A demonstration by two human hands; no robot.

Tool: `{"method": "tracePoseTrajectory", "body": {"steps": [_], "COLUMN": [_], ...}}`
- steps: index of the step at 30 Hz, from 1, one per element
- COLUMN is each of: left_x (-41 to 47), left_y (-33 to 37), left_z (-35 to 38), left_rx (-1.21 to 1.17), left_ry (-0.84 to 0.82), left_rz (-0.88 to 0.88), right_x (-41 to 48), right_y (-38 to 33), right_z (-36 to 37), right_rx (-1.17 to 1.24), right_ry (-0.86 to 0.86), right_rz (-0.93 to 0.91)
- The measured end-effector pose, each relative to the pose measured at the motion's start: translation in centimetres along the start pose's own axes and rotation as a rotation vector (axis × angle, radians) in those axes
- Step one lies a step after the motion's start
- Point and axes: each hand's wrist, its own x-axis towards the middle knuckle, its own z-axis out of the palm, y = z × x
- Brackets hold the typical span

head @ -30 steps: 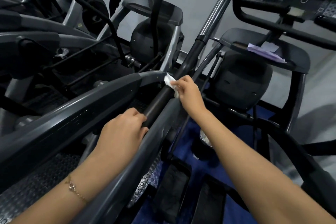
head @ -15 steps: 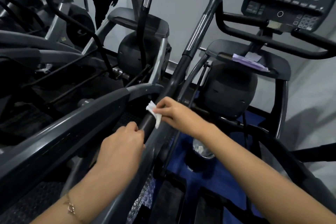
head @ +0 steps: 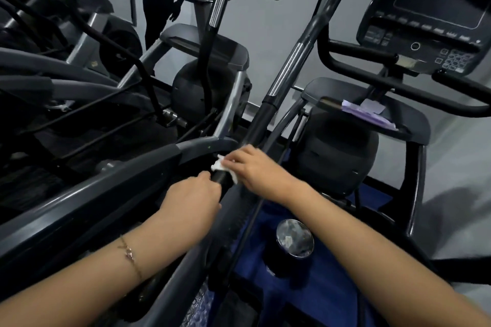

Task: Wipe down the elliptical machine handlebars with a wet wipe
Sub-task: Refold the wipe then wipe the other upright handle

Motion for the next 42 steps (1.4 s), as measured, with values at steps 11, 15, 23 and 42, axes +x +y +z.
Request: {"method": "tracePoseTrajectory", "body": {"steps": [11, 15, 23, 42], "left_x": [11.9, 15.9, 20.4, 22.0], "left_y": [3.0, 6.1, 10.3, 9.2], "left_z": [-3.9, -3.9, -2.2, -1.6], "left_rx": [-0.226, -0.404, -0.442, -0.343], "left_ry": [0.143, 0.36, 0.671, 0.832], "left_rz": [-0.166, -0.161, -0.351, -0.294], "right_x": [3.2, 3.0, 2.7, 6.5], "right_y": [14.4, 18.3, 18.7, 31.7], "right_z": [-5.0, -5.7, -3.2, -10.7], "right_rx": [-0.578, -0.425, -0.014, 0.302], "right_ry": [0.004, 0.224, 0.406, 0.73], "right_rz": [-0.081, 0.154, 0.239, 0.864]}}
